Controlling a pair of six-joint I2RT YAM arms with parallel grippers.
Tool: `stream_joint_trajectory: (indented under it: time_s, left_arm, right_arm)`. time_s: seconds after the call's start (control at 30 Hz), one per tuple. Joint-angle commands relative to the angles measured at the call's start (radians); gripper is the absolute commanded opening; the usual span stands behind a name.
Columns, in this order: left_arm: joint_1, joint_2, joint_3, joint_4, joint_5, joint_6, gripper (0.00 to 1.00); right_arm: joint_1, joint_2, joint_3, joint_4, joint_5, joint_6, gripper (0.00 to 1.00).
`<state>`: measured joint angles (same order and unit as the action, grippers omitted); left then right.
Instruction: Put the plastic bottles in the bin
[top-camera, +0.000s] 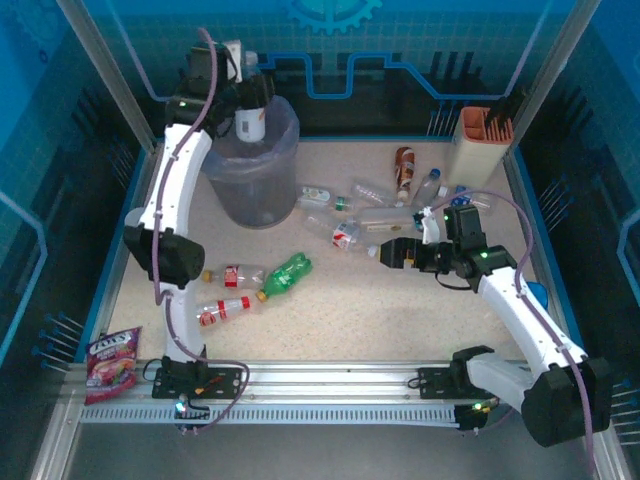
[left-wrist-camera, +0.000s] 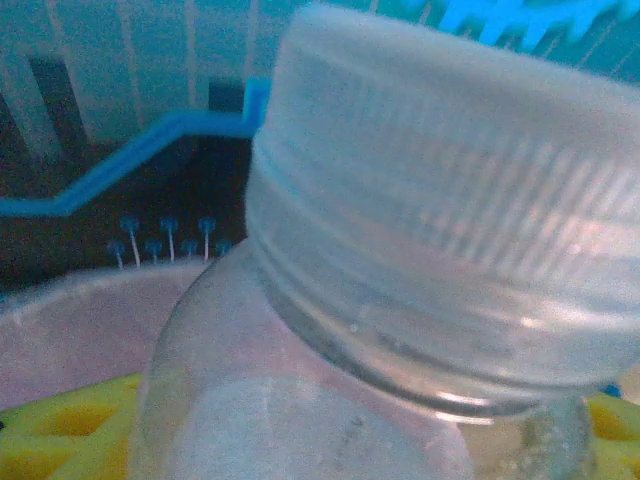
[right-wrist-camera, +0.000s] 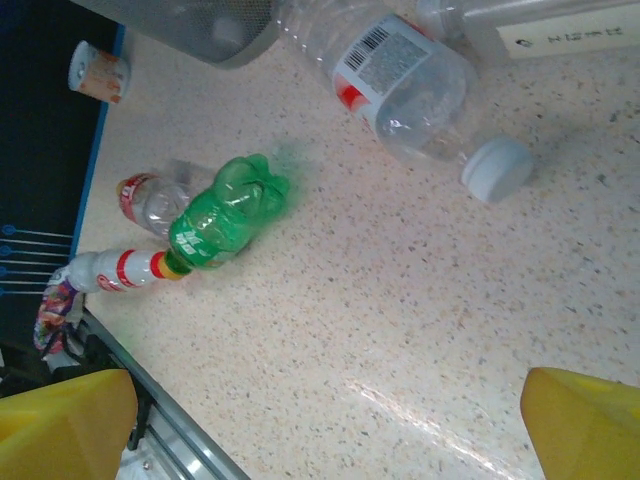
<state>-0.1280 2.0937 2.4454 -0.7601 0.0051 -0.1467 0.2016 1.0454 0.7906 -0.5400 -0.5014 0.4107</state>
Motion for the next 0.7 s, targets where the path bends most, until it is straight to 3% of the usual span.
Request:
stream_joint_trajectory:
  time_s: [0.0,0.47,0.5,0.67]
  left_arm:
    - [0.003,0.031,-0.012,-0.118,-0.005,0.063,0.00]
    - [0.018,0.146,-0.146,-0.174,0.152,0.049,0.00]
    - [0.019,0.146,-0.155,-0.173,0.160,0.046,0.04]
    - [0.019,0.136,-0.174,-0.156,0.174,0.038,0.48]
  right_arm:
    - [-0.015,-0.029,-0.009,-0.071,0.038,-0.037,0.99]
    - [-0.021,-0.023,-0.022,-0.087,0.078,-0.030,1.00]
    - [-0.022,-0.022,-0.022,-0.091,0.080,-0.029,1.00]
    - [-0.043,-0.031,-0.026,-0.112,0.109,0.001,1.00]
